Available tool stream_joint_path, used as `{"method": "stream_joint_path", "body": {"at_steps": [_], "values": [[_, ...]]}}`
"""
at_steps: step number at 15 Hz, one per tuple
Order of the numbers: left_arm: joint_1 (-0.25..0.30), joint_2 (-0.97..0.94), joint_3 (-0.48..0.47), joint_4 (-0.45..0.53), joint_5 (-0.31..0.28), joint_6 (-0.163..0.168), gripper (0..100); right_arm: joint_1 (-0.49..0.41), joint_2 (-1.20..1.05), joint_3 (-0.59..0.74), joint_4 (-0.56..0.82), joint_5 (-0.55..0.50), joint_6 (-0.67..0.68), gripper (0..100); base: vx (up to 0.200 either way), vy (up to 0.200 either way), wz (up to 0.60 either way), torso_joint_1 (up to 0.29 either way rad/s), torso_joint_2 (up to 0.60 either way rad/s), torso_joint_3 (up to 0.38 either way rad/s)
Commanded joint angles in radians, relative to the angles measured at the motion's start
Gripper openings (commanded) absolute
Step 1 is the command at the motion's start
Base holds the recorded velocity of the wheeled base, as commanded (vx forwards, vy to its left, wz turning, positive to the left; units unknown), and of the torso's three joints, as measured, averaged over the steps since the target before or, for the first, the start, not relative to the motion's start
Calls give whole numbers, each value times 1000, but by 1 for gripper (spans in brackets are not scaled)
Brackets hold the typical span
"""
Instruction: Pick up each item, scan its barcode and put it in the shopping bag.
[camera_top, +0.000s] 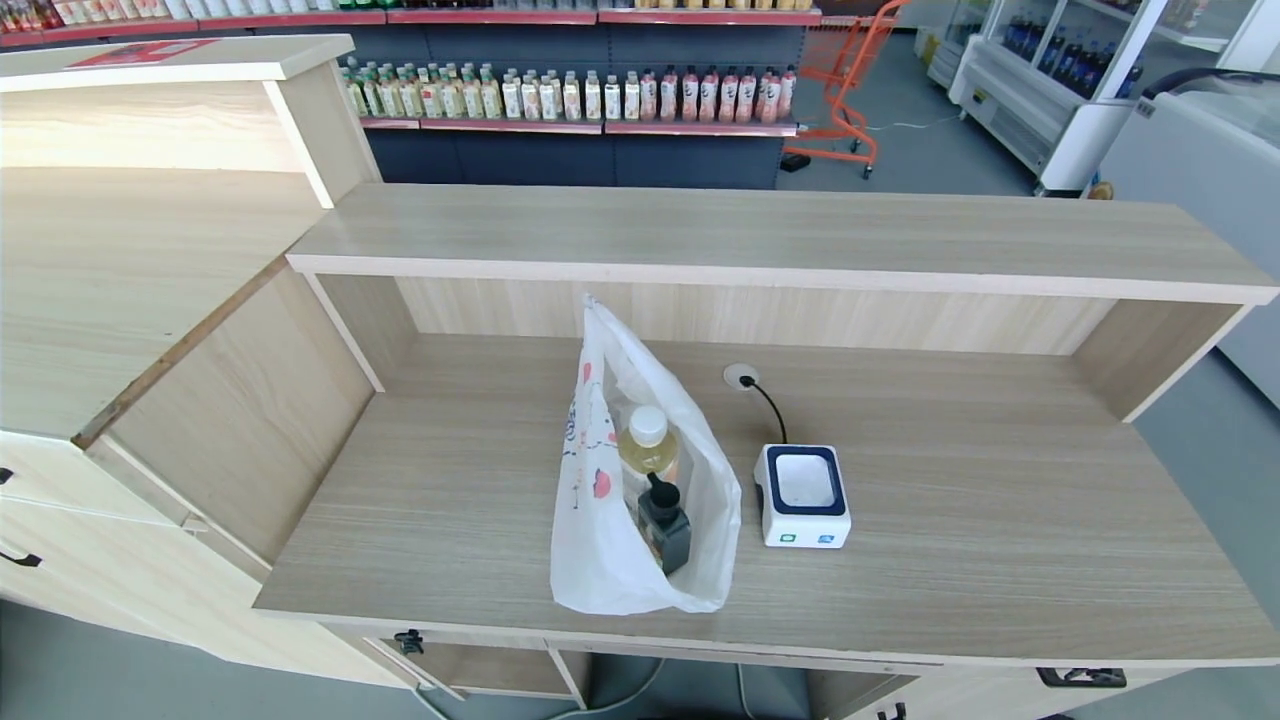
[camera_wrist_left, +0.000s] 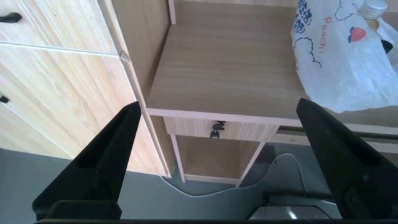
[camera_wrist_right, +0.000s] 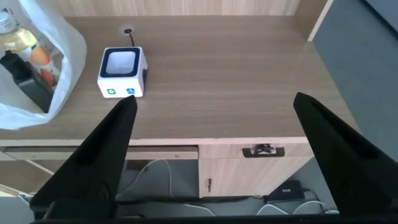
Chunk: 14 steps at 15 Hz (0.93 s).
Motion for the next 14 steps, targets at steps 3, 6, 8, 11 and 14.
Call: {"method": "stream_joint_path", "body": {"at_steps": [3,6,8,11,14], "values": [[1,0,0,-1,1,2,100,1,5,0,0,0,-1,100,0,-200,0,6,1,-2],[1,0,0,-1,1,2,100,1,5,0,0,0,-1,100,0,-200,0,1,5,2],[1,0,0,-1,1,0,100,1,5,0,0,0,-1,100,0,0,0,0,0,0],[-1,3,0,-1,-1,5,100,1,5,0,0,0,-1,100,133,0,0,0,0,-2],[-1,0,0,-1,1,3,100,1,5,0,0,0,-1,100,200,0,0,-4,1,2]]}}
